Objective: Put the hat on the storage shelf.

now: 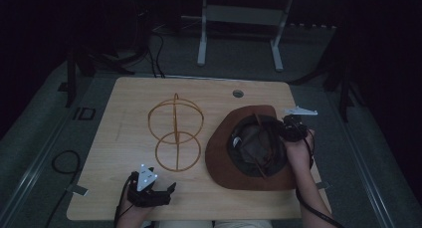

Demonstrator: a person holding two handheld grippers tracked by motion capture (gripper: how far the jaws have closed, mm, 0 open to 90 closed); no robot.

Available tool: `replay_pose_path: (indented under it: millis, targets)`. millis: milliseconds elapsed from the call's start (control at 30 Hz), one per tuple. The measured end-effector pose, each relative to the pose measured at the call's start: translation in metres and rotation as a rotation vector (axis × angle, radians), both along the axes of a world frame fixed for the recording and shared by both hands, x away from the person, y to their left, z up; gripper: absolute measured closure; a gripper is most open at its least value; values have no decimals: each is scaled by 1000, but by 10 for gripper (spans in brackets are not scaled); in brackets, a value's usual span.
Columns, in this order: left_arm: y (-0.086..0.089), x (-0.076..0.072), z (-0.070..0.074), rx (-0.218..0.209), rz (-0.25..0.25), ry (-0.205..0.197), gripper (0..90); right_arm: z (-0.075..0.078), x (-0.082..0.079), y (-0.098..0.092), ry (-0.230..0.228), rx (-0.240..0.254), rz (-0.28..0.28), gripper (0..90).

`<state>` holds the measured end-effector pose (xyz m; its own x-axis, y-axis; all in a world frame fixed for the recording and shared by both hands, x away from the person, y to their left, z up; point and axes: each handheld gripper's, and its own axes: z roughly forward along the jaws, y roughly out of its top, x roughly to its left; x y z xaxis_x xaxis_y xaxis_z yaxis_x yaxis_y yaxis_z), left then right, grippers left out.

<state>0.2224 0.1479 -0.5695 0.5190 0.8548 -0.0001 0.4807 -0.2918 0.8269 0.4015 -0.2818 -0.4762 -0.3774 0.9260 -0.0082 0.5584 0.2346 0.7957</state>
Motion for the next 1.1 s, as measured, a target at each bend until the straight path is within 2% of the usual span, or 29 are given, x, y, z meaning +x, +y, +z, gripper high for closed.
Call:
replay_pose_path:
  millis: [33,67,200,233,433,500,533,667,800,833,900,933,967,1000,1100]
  targets:
    - [-11,4,0,11,-37,15,110,0,-1,-2,-4,1,-6,840]
    - [-11,4,0,11,-37,15,110,0,-1,-2,-4,1,-6,840]
    - [-35,13,1,25,-121,50,113,0,-4,-7,-4,1,-8,840]
    - [-35,13,1,25,-121,50,113,0,-4,-7,-4,1,-8,840]
    - [-60,21,13,12,-190,47,126,2,-6,-13,-12,0,-24,840]
    - [-70,23,18,21,-220,67,126,1,-7,-15,-9,5,-19,840]
    - [-73,23,21,31,-228,65,126,0,-8,-15,-9,2,-12,840]
    - [-87,27,34,19,-265,50,131,0,-10,-16,-8,2,-6,840]
    - [-103,34,47,38,-296,35,136,1,-11,-19,-7,8,-16,840]
    - [-112,37,52,47,-309,20,136,1,-12,-20,-9,10,-18,839]
    - [-116,39,56,53,-317,19,136,1,-12,-20,-10,10,-19,839]
    - [-125,43,63,57,-329,10,136,1,-13,-22,-11,13,-20,840]
    - [-125,43,63,57,-329,10,136,1,-14,-22,-14,8,-20,839]
    - [-133,46,70,64,-345,-2,136,1,-14,-22,-16,4,-21,840]
    - [-142,51,78,69,-354,-19,136,1,-16,-24,-18,11,-22,839]
